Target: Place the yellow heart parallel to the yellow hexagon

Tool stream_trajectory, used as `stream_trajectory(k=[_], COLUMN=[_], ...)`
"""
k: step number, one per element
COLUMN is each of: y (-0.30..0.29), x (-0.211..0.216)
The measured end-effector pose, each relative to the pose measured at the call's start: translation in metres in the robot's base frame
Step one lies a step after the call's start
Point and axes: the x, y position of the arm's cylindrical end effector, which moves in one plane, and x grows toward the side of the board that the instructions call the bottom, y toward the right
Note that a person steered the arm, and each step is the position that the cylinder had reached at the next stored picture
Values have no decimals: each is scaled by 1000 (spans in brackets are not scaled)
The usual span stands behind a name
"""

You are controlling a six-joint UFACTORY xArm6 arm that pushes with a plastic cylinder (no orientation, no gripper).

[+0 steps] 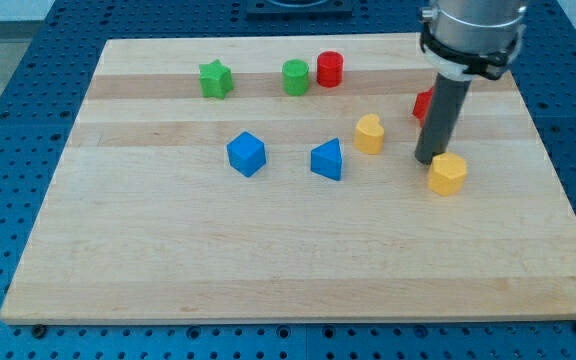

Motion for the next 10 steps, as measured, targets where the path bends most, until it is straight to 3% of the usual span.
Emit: stream_trajectory(k=[1, 3, 6, 8, 10], y=[24, 42, 6, 49, 35], x=[-1, -54, -86, -76, -44])
